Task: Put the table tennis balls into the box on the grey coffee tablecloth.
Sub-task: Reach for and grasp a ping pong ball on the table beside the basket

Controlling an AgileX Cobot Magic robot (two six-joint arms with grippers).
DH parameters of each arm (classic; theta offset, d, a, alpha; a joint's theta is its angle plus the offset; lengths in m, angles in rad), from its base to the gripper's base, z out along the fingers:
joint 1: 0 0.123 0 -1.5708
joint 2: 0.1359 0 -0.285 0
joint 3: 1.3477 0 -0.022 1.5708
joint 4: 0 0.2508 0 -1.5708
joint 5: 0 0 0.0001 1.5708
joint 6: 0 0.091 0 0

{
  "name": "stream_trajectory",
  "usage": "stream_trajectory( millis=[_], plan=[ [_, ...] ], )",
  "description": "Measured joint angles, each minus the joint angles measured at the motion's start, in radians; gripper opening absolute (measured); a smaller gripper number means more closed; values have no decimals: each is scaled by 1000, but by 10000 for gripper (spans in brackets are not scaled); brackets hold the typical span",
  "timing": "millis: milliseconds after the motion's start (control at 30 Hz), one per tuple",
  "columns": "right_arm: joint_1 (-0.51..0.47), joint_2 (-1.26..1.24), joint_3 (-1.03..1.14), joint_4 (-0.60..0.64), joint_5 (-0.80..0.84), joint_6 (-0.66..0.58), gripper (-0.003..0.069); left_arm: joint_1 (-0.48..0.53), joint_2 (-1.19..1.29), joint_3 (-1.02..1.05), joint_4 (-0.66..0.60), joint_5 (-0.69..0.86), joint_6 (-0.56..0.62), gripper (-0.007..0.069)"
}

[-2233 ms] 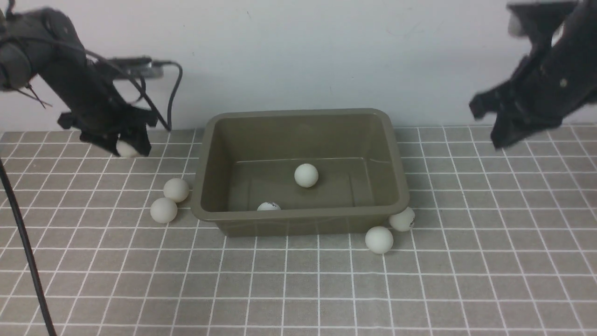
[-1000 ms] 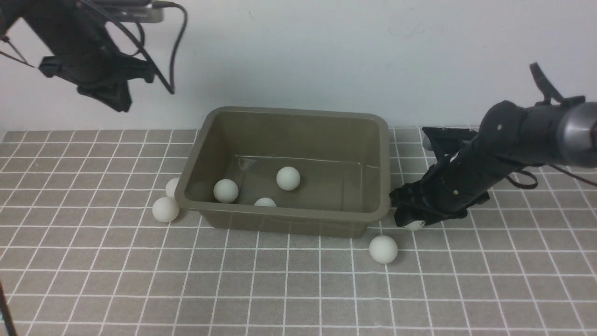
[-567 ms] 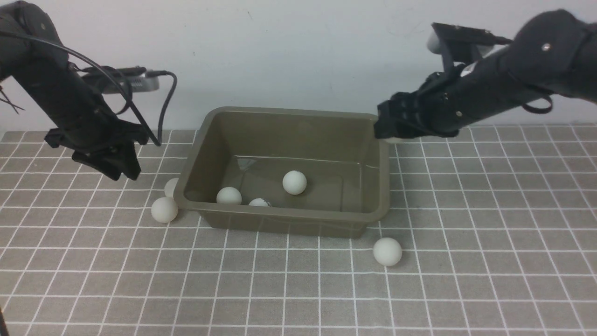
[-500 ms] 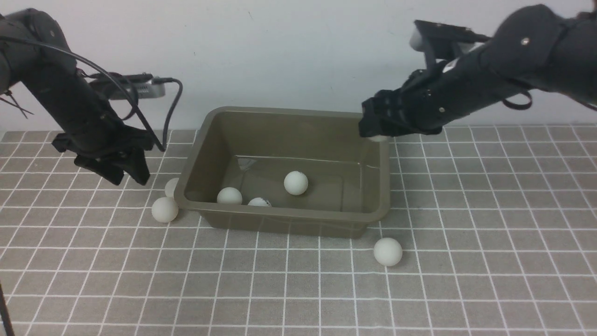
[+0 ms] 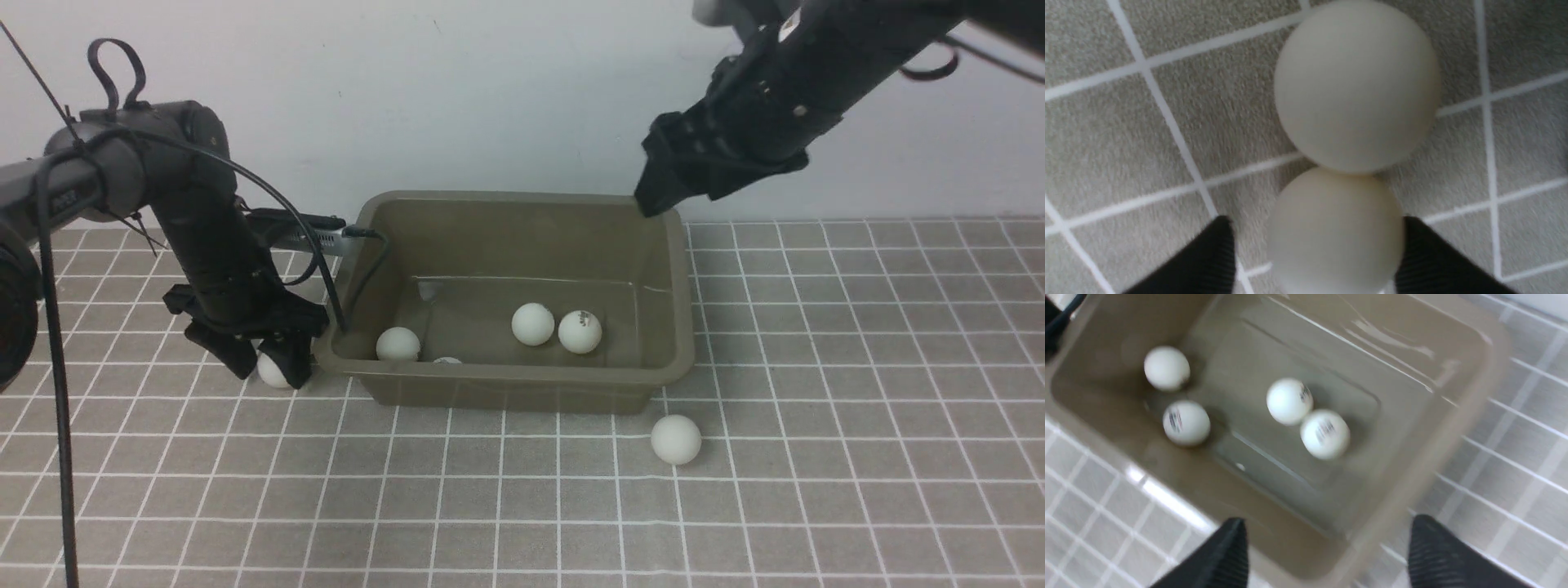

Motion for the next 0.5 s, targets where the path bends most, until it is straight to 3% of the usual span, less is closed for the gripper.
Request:
stream_trajectory(
  millis=[67, 100, 200, 300, 400, 500],
  plan=[
    [-6, -41, 21, -53, 19, 15, 357, -1, -1, -1, 4, -1, 1, 349],
    [-6, -45, 25, -53, 19, 18, 349, -1, -1, -1, 5, -1, 1, 349],
    [-34, -94, 157, -78, 21, 60, 206, -1, -20, -17, 53, 13, 1, 352],
    [-40, -113, 313, -72, 12, 70, 126, 0, -82, -30, 87, 13, -19, 352],
    [-40, -116, 483, -4, -86, 62, 96, -4, -189, -34, 79, 16, -29, 352],
    [-40, -116, 579, 74, -184, 28, 123, -19, -255, -41, 25, 27, -21, 352]
  ],
)
